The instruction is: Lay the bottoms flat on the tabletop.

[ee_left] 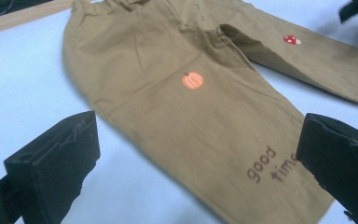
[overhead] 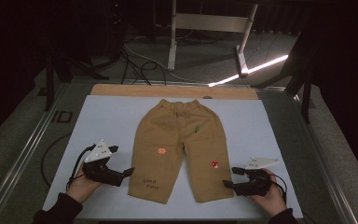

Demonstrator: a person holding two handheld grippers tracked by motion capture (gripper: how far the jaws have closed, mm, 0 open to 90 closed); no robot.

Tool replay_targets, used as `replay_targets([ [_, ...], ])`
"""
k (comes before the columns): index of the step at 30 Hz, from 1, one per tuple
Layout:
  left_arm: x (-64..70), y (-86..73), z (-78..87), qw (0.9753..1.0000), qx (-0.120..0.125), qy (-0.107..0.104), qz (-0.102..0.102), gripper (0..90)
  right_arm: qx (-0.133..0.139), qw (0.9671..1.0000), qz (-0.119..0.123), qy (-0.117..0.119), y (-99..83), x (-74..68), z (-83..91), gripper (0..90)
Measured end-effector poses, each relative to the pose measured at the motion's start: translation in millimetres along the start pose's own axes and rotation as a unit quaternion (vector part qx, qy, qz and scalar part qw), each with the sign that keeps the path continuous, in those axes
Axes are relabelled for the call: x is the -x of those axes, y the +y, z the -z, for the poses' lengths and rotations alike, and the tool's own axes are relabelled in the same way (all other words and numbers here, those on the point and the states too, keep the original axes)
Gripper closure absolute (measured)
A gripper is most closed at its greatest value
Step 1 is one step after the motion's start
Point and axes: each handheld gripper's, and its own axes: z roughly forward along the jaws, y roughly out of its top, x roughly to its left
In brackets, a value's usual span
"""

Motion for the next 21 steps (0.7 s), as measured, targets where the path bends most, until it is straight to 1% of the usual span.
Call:
replay_targets([
  [2, -1.3, -4.9, 4.5, 1.0, -0.001, 0.004, 0.003, 0.4, -0.008, 1.0, -0.002, 0.001, -6.1, -3.8, 3.0, 36.9],
  [3, -1.7, -7.7, 6.8, 1.0, -0.002, 0.007, 0.004, 0.4, -0.013, 0.9999, -0.006, -0.001, -8.8, -6.1, 3.9, 41.1],
  [4, -2.0, -10.2, 9.4, 0.9999, -0.002, 0.009, 0.007, 0.4, -0.018, 0.9998, -0.006, -0.004, -11.4, -8.2, 4.8, 42.8],
  [6, -2.7, -14.5, 14.8, 0.9999, -0.001, 0.013, 0.011, 0.4, -0.027, 0.9996, -0.007, -0.001, -16.4, -13.7, 6.1, 46.8],
  [8, -3.4, -18.6, 19.8, 0.9998, 0.0, 0.017, 0.013, 0.4, -0.034, 0.9994, -0.001, -0.004, -20.3, -16.7, 7.4, 51.8],
  [9, -4.0, -20.8, 22.1, 0.9997, 0.0, 0.017, 0.015, 0.4, -0.034, 0.9994, 0.005, -0.008, -22.4, -18.4, 8.4, 52.9],
  [10, -4.5, -23.7, 24.3, 0.9996, 0.0, 0.02, 0.018, 0.4, -0.035, 0.9994, -0.004, -0.006, -23.9, -20.2, 9.0, 54.5],
  [11, -5.0, -26.0, 26.0, 0.9996, 0.0, 0.021, 0.02, 0.4, -0.037, 0.9993, -0.002, -0.005, -26.0, -21.3, 9.4, 56.5],
  [13, -6.2, -30.9, 29.2, 0.9994, 0.002, 0.024, 0.026, 0.4, -0.041, 0.9991, 0.005, -0.009, -27.8, -23.4, 9.2, 57.2],
  [15, -7.5, -35.6, 31.9, 0.9992, 0.002, 0.026, 0.032, 0.4, -0.044, 0.999, 0.007, -0.01, -28.9, -24.6, 8.0, 59.4],
  [16, -7.7, -37.2, 32.8, 0.9991, 0.003, 0.026, 0.034, 0.4, -0.05, 0.9987, 0.005, -0.012, -28.9, -26.0, 7.3, 59.4],
  [18, -8.9, -42.1, 34.7, 0.9988, 0.003, 0.031, 0.037, 0.4, -0.056, 0.9979, 0.026, -0.018, -29.7, -27.4, 4.8, 61.2],
  [20, -9.3, -45.2, 36.1, 0.9987, 0.0, 0.035, 0.036, 0.4, -0.067, 0.9965, 0.04, -0.03, -30.3, -29.7, 3.0, 66.3],
  [21, -9.4, -46.7, 36.7, 0.9987, 0.002, 0.036, 0.037, 0.4, -0.067, 0.9958, 0.049, -0.036, -30.4, -31.6, 2.9, 69.6],
])
